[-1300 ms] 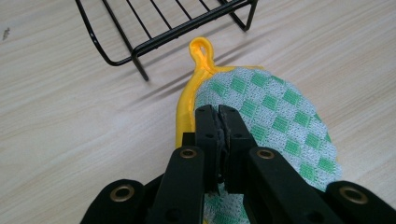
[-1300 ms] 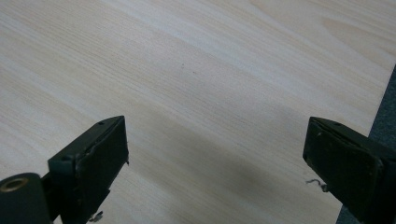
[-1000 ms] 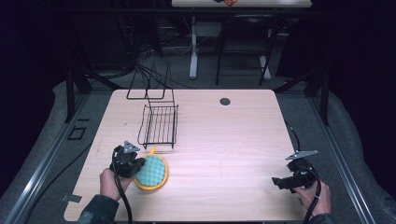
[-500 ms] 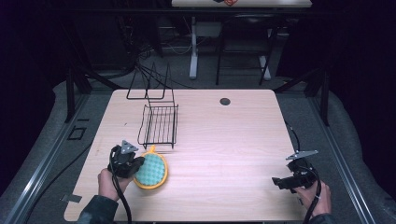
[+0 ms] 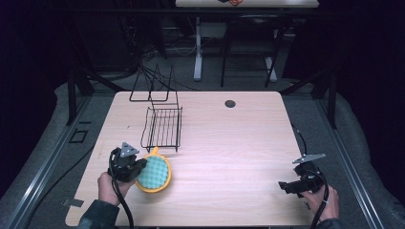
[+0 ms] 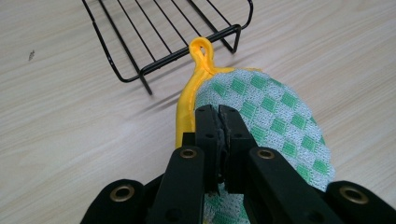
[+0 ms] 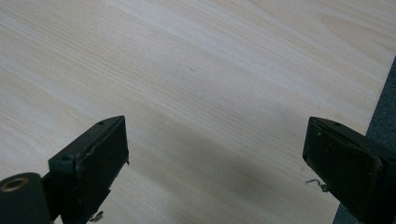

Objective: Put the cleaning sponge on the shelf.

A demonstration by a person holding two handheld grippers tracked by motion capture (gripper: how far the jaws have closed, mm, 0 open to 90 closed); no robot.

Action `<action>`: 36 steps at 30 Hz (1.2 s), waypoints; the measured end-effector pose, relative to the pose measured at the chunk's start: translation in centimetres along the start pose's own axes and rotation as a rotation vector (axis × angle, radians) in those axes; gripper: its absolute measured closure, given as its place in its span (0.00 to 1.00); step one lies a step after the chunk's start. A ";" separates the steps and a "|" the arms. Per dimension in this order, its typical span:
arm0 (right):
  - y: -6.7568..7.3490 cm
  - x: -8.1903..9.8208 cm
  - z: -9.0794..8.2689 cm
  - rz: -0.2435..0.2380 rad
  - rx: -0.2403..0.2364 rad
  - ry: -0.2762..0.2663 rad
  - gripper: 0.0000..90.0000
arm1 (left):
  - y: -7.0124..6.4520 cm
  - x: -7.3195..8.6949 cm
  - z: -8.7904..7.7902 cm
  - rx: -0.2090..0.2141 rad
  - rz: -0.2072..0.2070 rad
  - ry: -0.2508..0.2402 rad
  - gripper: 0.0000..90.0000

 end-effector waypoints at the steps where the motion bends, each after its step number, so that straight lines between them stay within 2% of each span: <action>1: 0.0 0.0 0.0 -0.001 0.002 0.000 0.07 | 0.0 0.0 -0.1 0.001 -0.002 -0.008 0.97; 17: 0.1 0.0 0.0 -0.002 0.000 0.004 0.07 | 0.2 -0.4 -1.5 0.000 -0.005 -0.046 0.97; 25: 0.1 -0.1 0.0 -0.006 0.001 0.002 0.07 | 0.3 -1.3 -2.1 -0.001 -0.003 -0.075 0.97; 29: 0.2 -0.1 0.1 -0.004 -0.015 -0.005 0.07 | 0.5 -2.2 -1.7 0.032 -0.017 -0.086 0.97; 30: 0.3 -0.1 0.2 -0.007 -0.014 -0.003 0.07 | 0.5 -2.3 -1.7 0.027 -0.007 -0.084 0.97; 36: 0.5 -0.3 -0.1 -0.017 -0.007 -0.014 0.07 | 0.8 -2.5 -2.1 0.023 -0.019 -0.103 0.97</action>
Point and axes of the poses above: each handheld gripper's, and its own axes: z roughly forward along the jaws, x roughly out of its underside, y roughly to its left, the point moved 2 cm from there along z, roughly forward along the jaws, and after that the axes turned 14 degrees about y, right-handed, at the moved point
